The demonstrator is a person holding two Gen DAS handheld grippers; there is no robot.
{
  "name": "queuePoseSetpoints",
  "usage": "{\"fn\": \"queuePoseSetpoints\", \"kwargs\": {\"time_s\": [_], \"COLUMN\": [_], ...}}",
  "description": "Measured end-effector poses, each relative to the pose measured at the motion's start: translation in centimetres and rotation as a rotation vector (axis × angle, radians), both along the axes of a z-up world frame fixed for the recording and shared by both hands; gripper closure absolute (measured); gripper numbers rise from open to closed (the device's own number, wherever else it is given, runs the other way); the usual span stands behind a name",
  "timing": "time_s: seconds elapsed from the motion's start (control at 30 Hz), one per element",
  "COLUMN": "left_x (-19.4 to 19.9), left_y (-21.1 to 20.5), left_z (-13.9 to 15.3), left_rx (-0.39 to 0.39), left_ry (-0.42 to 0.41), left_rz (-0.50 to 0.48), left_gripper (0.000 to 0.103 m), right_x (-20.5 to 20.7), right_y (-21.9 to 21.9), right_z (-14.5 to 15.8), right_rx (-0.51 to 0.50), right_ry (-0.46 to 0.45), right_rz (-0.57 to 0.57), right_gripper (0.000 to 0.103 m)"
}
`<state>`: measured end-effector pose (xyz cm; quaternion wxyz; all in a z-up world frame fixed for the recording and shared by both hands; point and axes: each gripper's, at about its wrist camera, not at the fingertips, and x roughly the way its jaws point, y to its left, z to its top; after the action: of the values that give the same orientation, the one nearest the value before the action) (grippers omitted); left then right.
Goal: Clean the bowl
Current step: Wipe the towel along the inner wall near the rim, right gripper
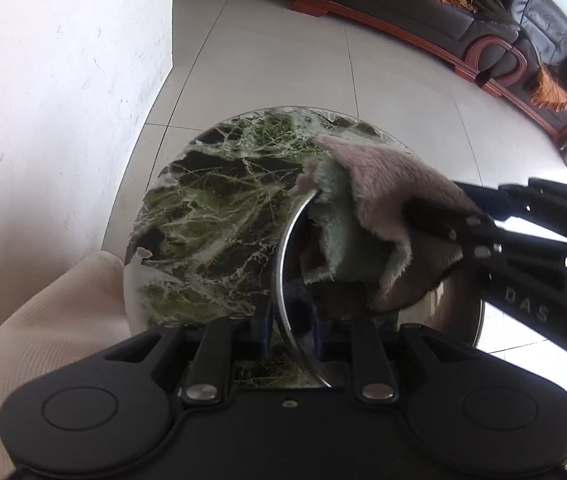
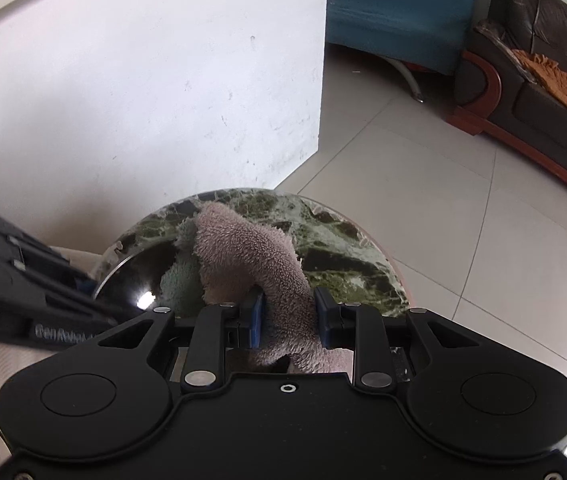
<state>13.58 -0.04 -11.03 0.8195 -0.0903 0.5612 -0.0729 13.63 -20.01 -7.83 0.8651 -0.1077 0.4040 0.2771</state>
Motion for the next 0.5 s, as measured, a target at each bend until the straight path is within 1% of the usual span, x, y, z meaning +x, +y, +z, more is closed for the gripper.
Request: {"fn": "queuePoseSetpoints", "kwargs": {"time_s": [0.03,0.17,0.23,0.33,0.43,0.5], "left_x": [0.0,-0.1,0.0,0.1,0.2,0.2], "left_y": [0.0,0.1,0.1,0.2,0.0,-0.2], "left_z": [-0.1,-0.2,-0.4,-0.5,-0.5,-0.5], "left_rx": [0.001,-0.006,-0.012,-0.021,-0.018,-0.013], "left_ry": [0.0,-0.001,-0.001,0.001,0.002,0.001], "left_rz": [0.002,0.013,0.015,0.019,0.01,0.002], "left_gripper": [0.079,0.079,0.079,0.079,0.08,0.079], "right_x": [0.1,-0.2,-1.0,-2.8,-4.1,-3.9], "right_y": [0.0,-1.0,-2.1,-2.9,-2.2,-1.5], "right_z": [0.0,-0.3,-0.3,-0.3,0.0,0.2], "right_rx": [0.01,0.026,0.033,0.035,-0.014,-0.042], "right_ry": [0.005,0.031,0.048,0.071,0.047,0.018], "right_rz": [-0.005,-0.037,-0.062,-0.068,-0.042,-0.031], "right_gripper": [0.078,0.078,0.078,0.078,0.078,0.078]}}
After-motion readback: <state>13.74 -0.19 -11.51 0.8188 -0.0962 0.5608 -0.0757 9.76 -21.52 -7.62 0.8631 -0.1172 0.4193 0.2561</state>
